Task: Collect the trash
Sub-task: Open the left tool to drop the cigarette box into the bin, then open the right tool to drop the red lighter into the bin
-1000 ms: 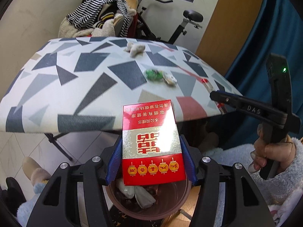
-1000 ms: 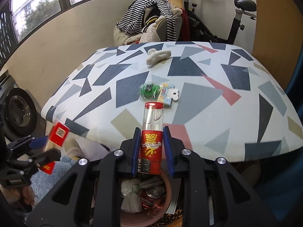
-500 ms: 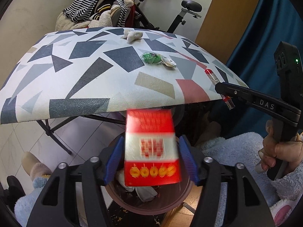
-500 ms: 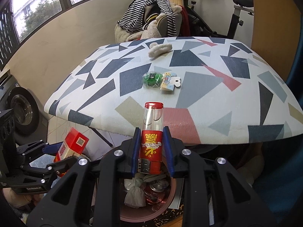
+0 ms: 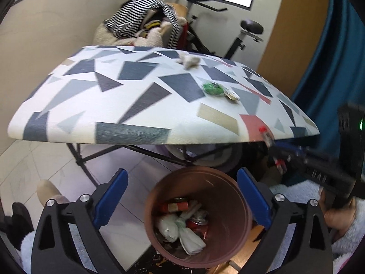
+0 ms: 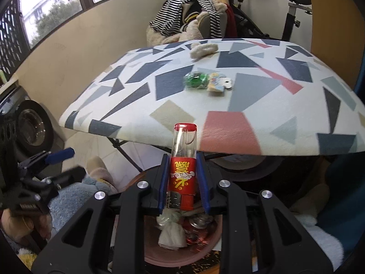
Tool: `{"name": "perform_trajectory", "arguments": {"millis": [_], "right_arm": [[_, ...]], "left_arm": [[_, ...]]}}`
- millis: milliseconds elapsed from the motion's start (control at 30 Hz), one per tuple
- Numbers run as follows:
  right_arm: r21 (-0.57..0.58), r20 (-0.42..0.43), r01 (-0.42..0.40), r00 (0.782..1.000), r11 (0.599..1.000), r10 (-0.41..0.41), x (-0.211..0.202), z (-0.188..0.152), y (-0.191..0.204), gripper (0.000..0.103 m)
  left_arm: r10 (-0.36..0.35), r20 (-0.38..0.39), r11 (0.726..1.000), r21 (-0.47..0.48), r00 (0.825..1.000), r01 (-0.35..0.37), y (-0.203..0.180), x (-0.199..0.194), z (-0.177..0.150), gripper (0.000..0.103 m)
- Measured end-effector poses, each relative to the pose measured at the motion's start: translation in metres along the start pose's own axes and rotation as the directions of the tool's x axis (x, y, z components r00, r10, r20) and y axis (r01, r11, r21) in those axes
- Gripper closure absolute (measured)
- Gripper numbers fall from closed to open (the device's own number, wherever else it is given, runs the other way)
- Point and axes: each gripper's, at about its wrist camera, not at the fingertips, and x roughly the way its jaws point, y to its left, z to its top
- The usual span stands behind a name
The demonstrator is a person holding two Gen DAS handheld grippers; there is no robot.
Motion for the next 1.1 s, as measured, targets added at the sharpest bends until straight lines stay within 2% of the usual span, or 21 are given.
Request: {"name": "perform_trajectory", "arguments": {"millis": [167, 433, 700, 967, 1067, 1100], "right_arm": [[-0.029, -0.06, 0.018, 0.998, 0.999, -0.02, 0.026, -0.014, 0.006, 0.076], [-0.077, -0.139, 0.015, 0.99, 0.997, -0.026, 0.054, -0.022, 0.02, 0.076], [-0.118, -0.159, 0.026, 0.986, 0.993, -0.045, 0.065, -0.032, 0.028, 0.076], [-0.087, -0.136, 0.065, 0.988, 0.994, -0.076, 0.063, -0.04, 0.029, 0.074], [-0.077, -0.125, 0.067, 0.989, 0.995, -0.077, 0.059, -0.04, 0.025, 0.048], [-0.073, -0.121, 0.066, 0.99, 0.995, -0.075, 0.058, -0.04, 0.023, 0.035]], "left_arm": [[0.056, 0.014, 0.998, -0.007, 0.998, -0.056, 0.005, -0.003, -0.001, 0.007], [0.071, 0.014, 0.997, 0.005, 0.997, -0.071, 0.006, -0.004, -0.004, 0.007], [0.084, 0.006, 0.996, 0.0, 0.996, -0.084, 0.01, -0.001, -0.006, 0.006], [0.082, 0.001, 0.997, 0.009, 0.997, -0.082, 0.008, 0.002, -0.006, 0.006], [0.08, 0.002, 0.997, 0.011, 0.997, -0.08, 0.006, 0.002, -0.006, 0.006], [0.081, 0.002, 0.997, 0.011, 0.997, -0.081, 0.006, 0.002, -0.006, 0.006]]}}
